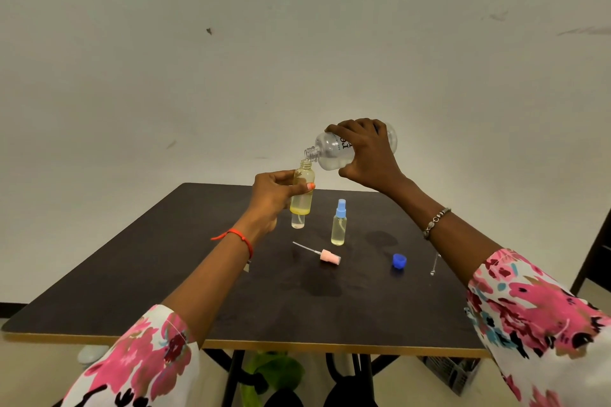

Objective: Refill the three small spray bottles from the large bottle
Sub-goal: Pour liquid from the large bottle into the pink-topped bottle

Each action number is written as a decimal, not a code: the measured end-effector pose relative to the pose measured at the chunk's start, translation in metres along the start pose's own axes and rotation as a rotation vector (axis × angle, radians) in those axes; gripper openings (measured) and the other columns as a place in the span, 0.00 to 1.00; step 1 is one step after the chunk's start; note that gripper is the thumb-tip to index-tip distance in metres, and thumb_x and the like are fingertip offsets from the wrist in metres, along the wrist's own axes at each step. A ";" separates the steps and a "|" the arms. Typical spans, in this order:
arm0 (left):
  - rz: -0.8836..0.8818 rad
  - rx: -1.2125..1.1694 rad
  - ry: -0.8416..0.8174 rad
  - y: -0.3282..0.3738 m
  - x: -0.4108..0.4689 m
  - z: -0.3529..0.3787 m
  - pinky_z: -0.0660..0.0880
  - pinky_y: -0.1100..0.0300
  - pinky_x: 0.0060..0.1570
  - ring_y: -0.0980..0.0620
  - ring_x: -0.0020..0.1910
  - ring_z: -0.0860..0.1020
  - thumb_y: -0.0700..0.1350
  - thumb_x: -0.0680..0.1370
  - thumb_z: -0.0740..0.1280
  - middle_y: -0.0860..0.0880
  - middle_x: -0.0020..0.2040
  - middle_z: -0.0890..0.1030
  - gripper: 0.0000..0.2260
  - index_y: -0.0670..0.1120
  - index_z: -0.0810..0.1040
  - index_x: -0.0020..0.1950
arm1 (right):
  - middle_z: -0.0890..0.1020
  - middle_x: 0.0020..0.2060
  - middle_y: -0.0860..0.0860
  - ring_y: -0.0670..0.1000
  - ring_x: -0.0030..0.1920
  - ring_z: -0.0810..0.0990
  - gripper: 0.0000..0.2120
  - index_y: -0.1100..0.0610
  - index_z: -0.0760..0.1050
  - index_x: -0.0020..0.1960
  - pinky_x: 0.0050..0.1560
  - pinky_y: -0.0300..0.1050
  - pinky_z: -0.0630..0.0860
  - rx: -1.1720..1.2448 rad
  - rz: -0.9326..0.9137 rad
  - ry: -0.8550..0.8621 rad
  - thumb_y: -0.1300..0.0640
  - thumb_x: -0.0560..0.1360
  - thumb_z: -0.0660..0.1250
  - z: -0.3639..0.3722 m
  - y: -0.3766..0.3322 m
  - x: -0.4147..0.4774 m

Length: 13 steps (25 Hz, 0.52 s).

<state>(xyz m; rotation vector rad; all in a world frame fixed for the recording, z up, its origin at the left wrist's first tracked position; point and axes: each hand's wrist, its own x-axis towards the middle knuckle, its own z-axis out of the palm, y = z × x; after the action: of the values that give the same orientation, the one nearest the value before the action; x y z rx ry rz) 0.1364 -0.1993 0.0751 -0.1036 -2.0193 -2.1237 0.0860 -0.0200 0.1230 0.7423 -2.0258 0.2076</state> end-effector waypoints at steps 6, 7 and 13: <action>0.009 0.006 -0.008 -0.001 0.000 0.000 0.77 0.60 0.41 0.49 0.50 0.78 0.38 0.68 0.73 0.43 0.57 0.80 0.22 0.39 0.76 0.61 | 0.81 0.51 0.53 0.60 0.53 0.76 0.29 0.55 0.75 0.59 0.57 0.55 0.64 0.002 0.001 -0.001 0.58 0.57 0.68 0.000 -0.001 -0.001; 0.011 0.006 -0.009 -0.001 0.000 0.000 0.77 0.59 0.42 0.49 0.51 0.78 0.38 0.68 0.73 0.43 0.57 0.80 0.22 0.39 0.76 0.61 | 0.81 0.51 0.53 0.60 0.53 0.76 0.29 0.55 0.75 0.59 0.57 0.55 0.64 0.001 0.001 0.000 0.57 0.57 0.67 -0.001 -0.001 -0.001; 0.004 0.009 0.001 -0.002 0.002 0.000 0.76 0.53 0.49 0.48 0.54 0.78 0.38 0.69 0.73 0.44 0.58 0.79 0.22 0.40 0.75 0.62 | 0.80 0.52 0.52 0.59 0.53 0.76 0.29 0.54 0.75 0.59 0.58 0.55 0.63 0.002 0.013 -0.014 0.57 0.57 0.67 -0.001 -0.001 -0.001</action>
<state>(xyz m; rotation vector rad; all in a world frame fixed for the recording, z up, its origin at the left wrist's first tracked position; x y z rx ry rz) 0.1339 -0.1991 0.0732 -0.1045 -2.0266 -2.1112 0.0874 -0.0201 0.1225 0.7340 -2.0446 0.2121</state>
